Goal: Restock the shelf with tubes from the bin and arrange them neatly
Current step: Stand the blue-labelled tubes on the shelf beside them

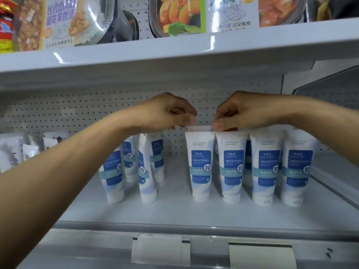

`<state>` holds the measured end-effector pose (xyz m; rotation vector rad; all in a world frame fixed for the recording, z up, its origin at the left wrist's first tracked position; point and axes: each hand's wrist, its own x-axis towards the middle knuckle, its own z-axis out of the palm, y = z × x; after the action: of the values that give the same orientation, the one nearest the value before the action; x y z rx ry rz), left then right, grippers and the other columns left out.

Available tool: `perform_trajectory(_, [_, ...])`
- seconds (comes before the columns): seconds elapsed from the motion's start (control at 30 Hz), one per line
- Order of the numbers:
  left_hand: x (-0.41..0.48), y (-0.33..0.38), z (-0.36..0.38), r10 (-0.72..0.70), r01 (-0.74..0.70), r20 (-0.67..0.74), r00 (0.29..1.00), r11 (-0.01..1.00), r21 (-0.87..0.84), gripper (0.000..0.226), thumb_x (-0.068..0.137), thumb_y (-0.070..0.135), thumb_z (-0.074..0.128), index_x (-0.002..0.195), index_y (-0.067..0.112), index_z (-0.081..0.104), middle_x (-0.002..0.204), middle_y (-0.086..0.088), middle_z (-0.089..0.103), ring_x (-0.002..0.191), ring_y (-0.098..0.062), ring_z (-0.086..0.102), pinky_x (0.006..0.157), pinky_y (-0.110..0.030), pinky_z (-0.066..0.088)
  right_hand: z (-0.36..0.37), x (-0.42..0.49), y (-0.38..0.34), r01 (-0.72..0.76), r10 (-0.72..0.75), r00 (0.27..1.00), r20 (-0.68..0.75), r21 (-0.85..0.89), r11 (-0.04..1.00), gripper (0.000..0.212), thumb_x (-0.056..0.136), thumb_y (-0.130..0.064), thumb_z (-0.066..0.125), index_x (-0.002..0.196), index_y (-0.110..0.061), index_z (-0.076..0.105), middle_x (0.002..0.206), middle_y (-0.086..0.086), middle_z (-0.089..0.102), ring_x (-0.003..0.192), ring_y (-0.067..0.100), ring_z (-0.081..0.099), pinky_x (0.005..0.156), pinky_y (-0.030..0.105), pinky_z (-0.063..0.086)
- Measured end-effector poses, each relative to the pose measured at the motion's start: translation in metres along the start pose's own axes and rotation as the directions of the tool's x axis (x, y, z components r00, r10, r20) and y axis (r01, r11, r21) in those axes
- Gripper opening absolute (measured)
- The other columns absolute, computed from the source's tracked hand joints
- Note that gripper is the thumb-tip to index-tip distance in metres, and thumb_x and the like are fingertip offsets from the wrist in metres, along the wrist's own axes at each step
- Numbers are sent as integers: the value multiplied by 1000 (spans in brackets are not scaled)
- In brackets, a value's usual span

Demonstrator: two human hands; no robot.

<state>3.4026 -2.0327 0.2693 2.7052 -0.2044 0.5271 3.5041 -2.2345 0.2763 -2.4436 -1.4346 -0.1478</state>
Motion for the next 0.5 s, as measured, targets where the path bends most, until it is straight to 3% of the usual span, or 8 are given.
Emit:
perform_trajectory(0.1, [-5,-19,-27,-34,43,-78,996,992,120,18,92,33,62,109,36,67,106,17,69,98,2,62,89,-18,46,0,13,-3,10,-9,995,-103,2,1000,29,87,-45,61,91,-18,72,90,-3,73,86,16,68,87,40,55])
perform_trajectory(0.17, [-5,-33,-38,-126,132,-41,991,976,172,20,91,31,64,110,35,68,108,16,68,100,-2,61,90,-19,42,1,25,-6,18,-18,994,-109,0,1000,19,88,-38,63,97,-24,71,95,-11,72,90,7,66,90,36,54])
perform_trajectory(0.27, [-2,-50,-40,-259,243,29,965,936,255,27,87,39,67,113,31,70,110,14,66,101,-6,60,89,-21,39,4,44,-11,-9,8,999,-41,-21,1000,24,88,-34,66,111,-27,69,107,-17,68,99,1,63,97,29,50])
perform_trajectory(0.37, [8,-65,-32,-290,245,72,954,896,370,33,82,50,68,104,26,74,105,12,71,93,-7,64,90,-29,51,7,64,-15,-61,65,997,32,-98,993,33,87,-32,68,118,-21,67,115,-11,68,103,6,62,101,31,47])
perform_trajectory(0.5, [19,-75,-25,-300,212,111,947,849,484,39,83,45,69,110,17,71,103,5,72,88,-11,64,84,-28,51,13,78,-15,-106,128,981,142,-154,982,26,84,-32,72,107,-19,74,101,-12,72,94,6,66,97,36,52])
